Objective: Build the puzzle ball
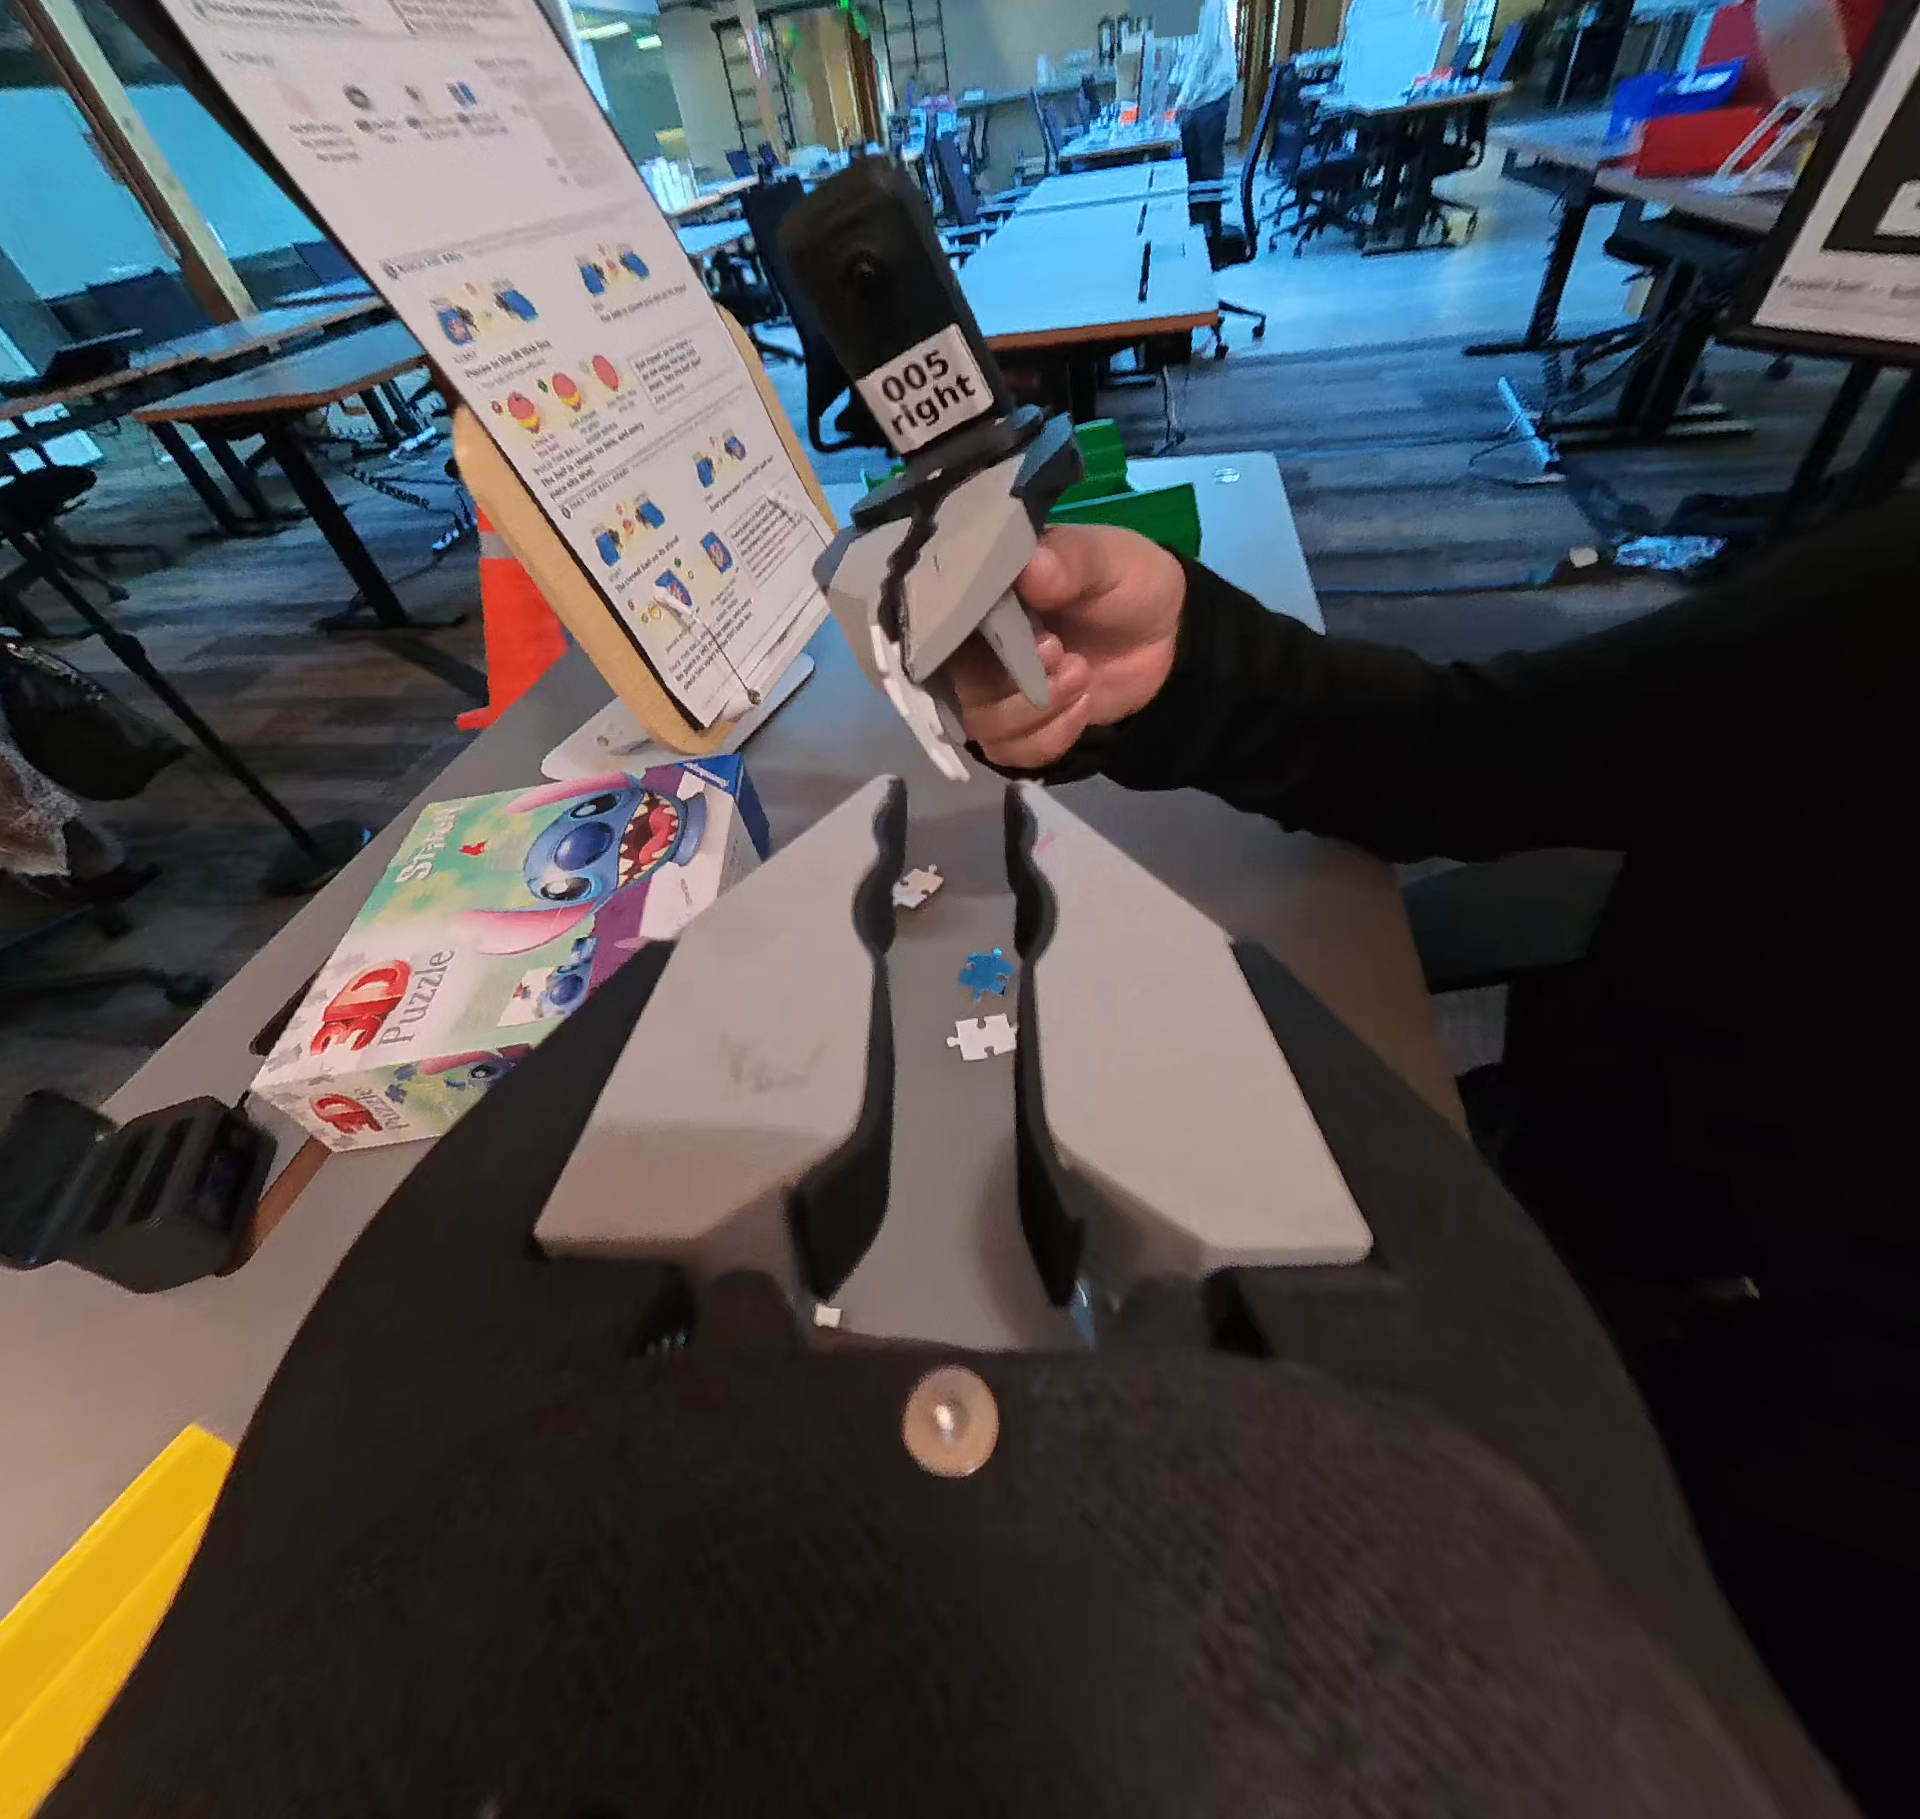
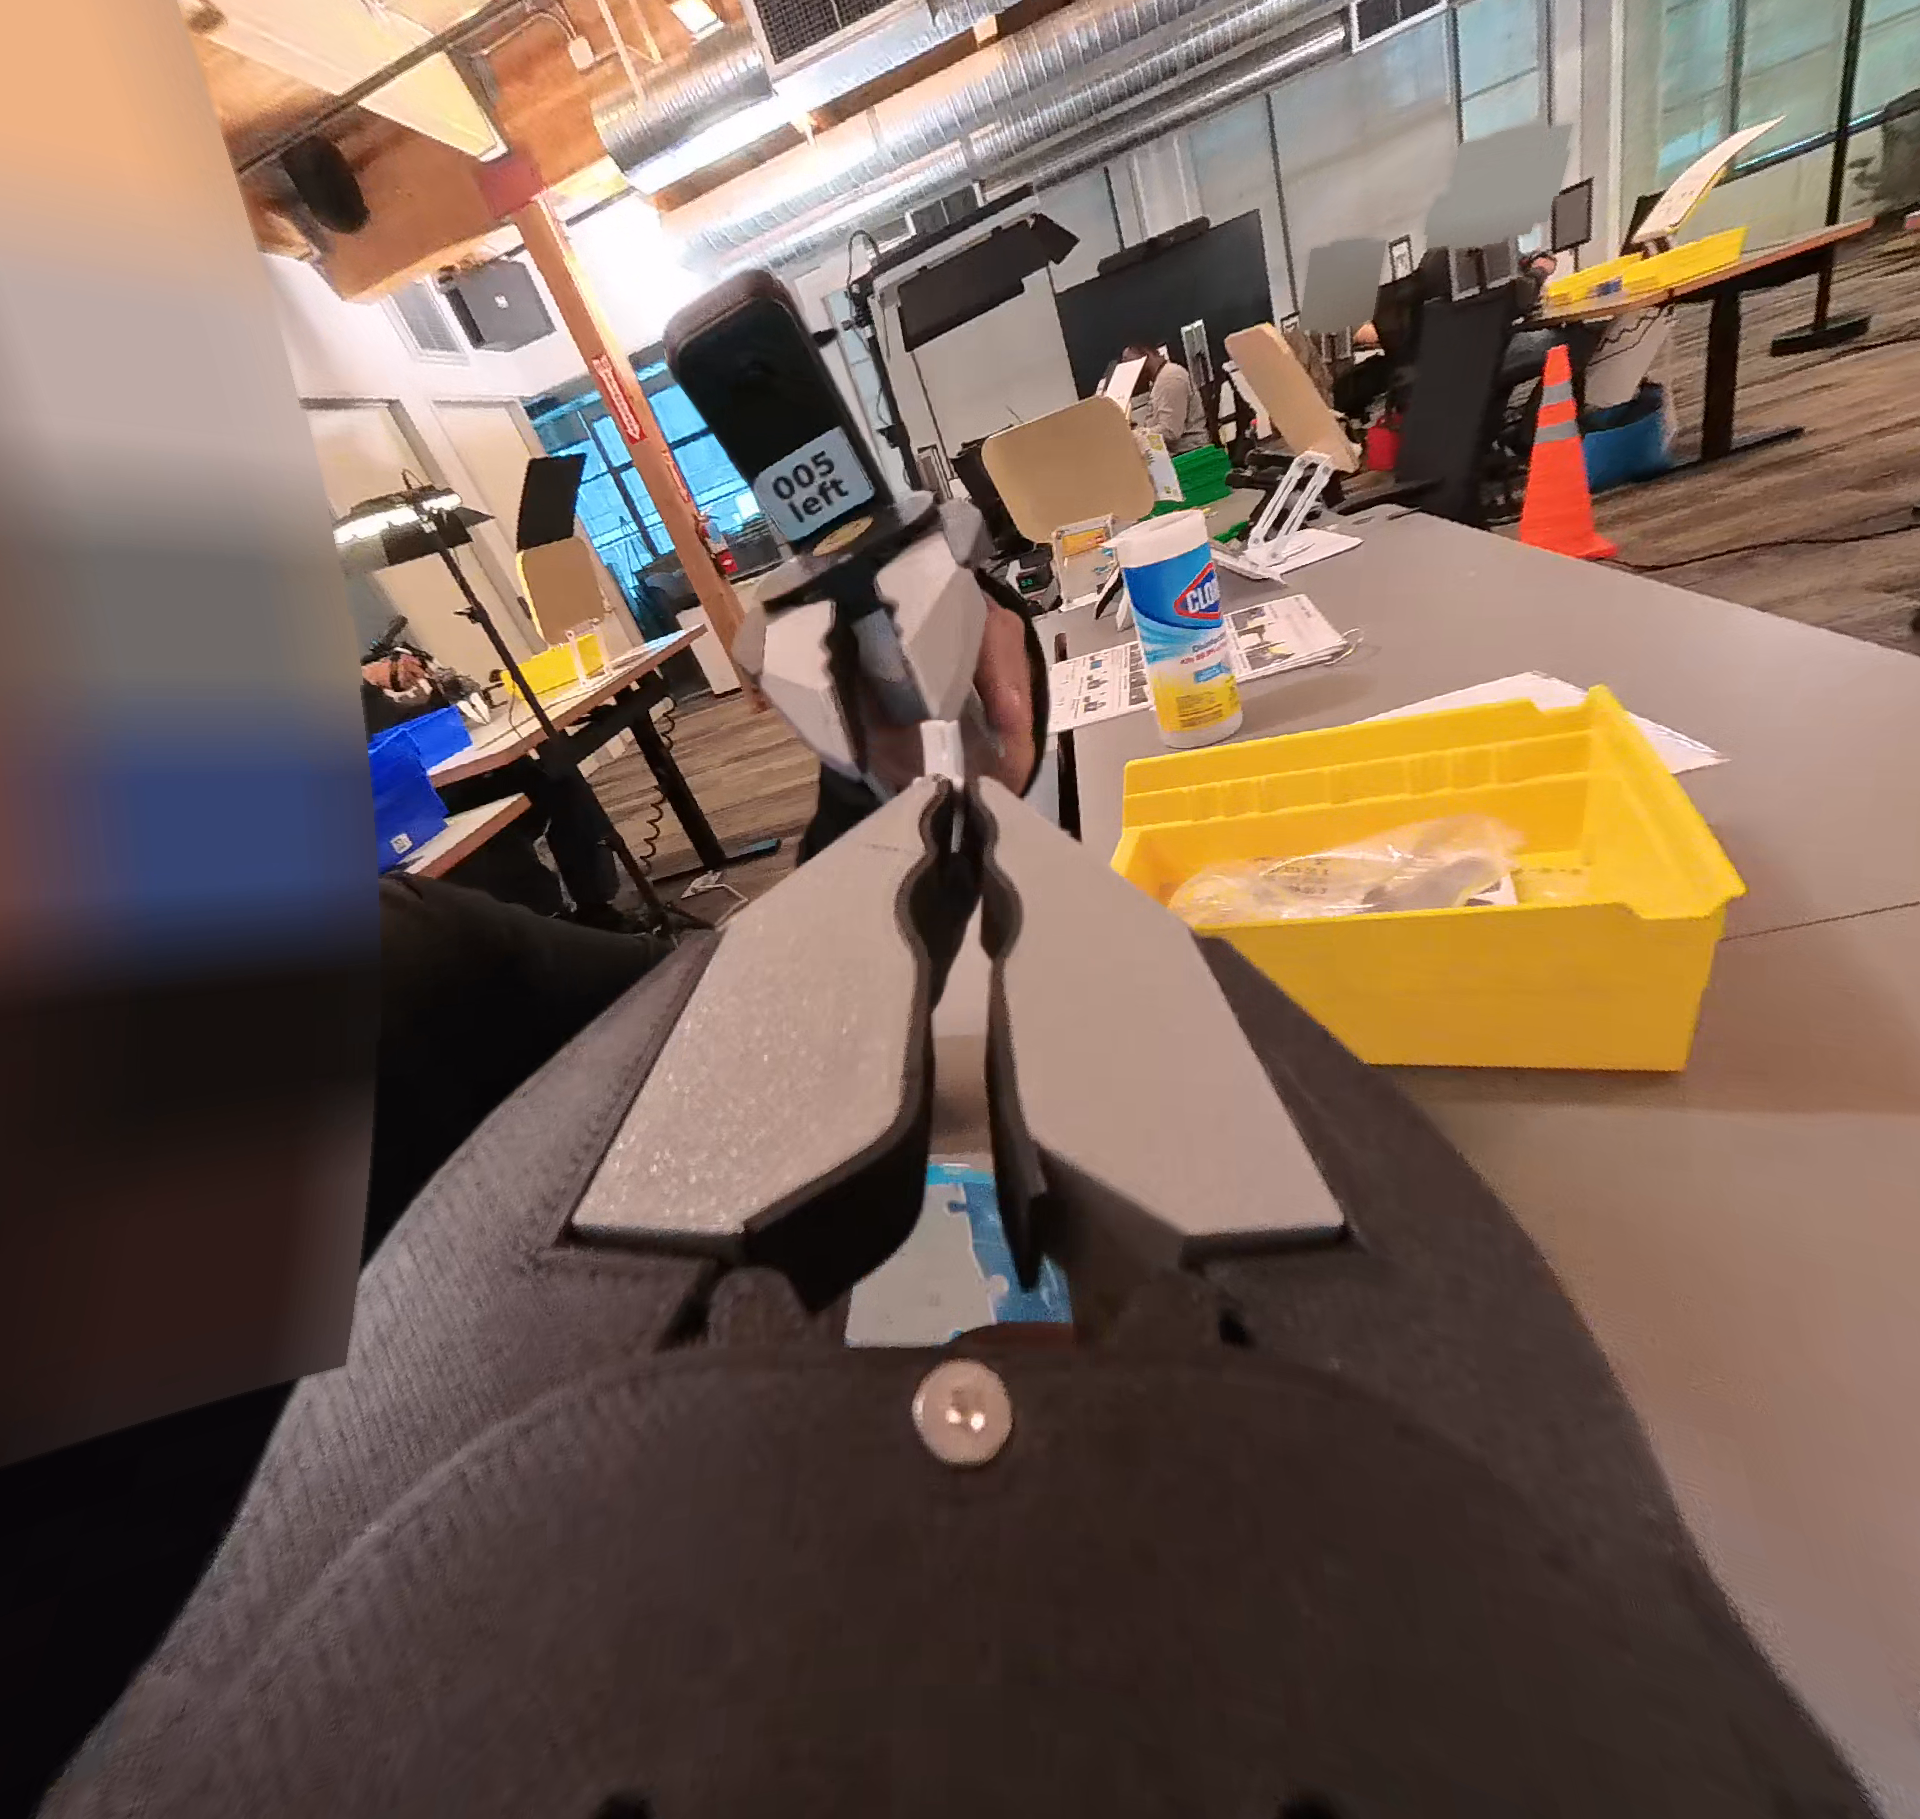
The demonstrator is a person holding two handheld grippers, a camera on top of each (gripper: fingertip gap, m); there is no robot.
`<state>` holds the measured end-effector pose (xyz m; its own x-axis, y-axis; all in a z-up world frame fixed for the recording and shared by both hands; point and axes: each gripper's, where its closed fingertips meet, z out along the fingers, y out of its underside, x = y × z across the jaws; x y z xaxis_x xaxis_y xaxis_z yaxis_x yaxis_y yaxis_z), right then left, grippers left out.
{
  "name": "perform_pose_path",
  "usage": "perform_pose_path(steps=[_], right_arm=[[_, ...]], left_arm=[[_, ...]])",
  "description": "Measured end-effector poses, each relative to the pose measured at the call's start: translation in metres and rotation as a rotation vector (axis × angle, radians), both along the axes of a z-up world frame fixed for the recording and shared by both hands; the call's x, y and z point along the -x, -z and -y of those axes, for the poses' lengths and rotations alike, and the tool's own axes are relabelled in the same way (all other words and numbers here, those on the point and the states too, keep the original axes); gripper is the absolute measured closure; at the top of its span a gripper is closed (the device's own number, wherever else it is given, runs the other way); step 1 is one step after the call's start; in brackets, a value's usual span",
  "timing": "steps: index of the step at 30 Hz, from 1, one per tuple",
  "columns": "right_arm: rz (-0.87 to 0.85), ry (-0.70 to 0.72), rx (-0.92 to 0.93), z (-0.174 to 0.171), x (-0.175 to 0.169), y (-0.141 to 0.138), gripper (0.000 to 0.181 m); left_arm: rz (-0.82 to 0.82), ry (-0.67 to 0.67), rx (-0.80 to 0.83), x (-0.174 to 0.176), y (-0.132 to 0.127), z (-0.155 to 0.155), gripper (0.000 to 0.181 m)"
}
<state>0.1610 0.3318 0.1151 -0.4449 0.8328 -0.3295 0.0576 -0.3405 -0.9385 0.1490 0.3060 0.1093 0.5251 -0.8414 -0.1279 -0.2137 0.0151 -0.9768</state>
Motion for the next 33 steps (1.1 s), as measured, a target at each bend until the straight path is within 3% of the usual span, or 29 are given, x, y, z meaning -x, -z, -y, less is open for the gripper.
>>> perform_pose_path(steps=[3,5,10,15,18,20,24,28,30,33], right_arm=[[-0.021,-0.01,-0.022,0.008,-0.001,-0.003,0.181],[-0.018,-0.002,-0.052,0.01,-0.001,-0.003,0.181],[-0.033,0.04,-0.11,0.007,0.0,-0.003,0.181],[-0.079,0.001,-0.299,0.02,-0.007,0.0,0.181],[0.027,-0.074,-0.409,0.034,-0.013,0.023,0.175],[0.088,-0.069,-0.447,0.034,-0.018,0.033,0.159],[0.103,-0.125,-0.492,0.044,-0.033,0.042,0.16],[0.116,-0.191,-0.501,0.056,-0.033,0.048,0.16],[0.105,-0.224,-0.513,0.066,-0.031,0.05,0.16],[0.096,-0.209,-0.585,0.077,-0.022,0.056,0.159]], left_arm=[[-0.044,0.007,0.007,-0.011,0.009,-0.002,0.164],[-0.036,-0.011,-0.025,-0.013,0.005,-0.006,0.174],[-0.012,-0.016,-0.041,-0.012,0.001,-0.01,0.177],[-0.121,-0.039,-0.217,-0.014,0.003,-0.001,0.18],[-0.35,-0.077,-0.433,-0.013,0.031,0.017,0.181],[-0.569,-0.112,-0.643,-0.012,0.057,0.033,0.181],[-1.054,-0.181,-1.095,-0.015,0.091,0.057,0.181],[-1.136,-0.098,-1.234,-0.03,0.096,0.074,0.181],[-1.22,-0.16,-1.32,-0.022,0.086,0.064,0.181],[-1.242,-0.21,-1.319,-0.011,0.08,0.053,0.181]])
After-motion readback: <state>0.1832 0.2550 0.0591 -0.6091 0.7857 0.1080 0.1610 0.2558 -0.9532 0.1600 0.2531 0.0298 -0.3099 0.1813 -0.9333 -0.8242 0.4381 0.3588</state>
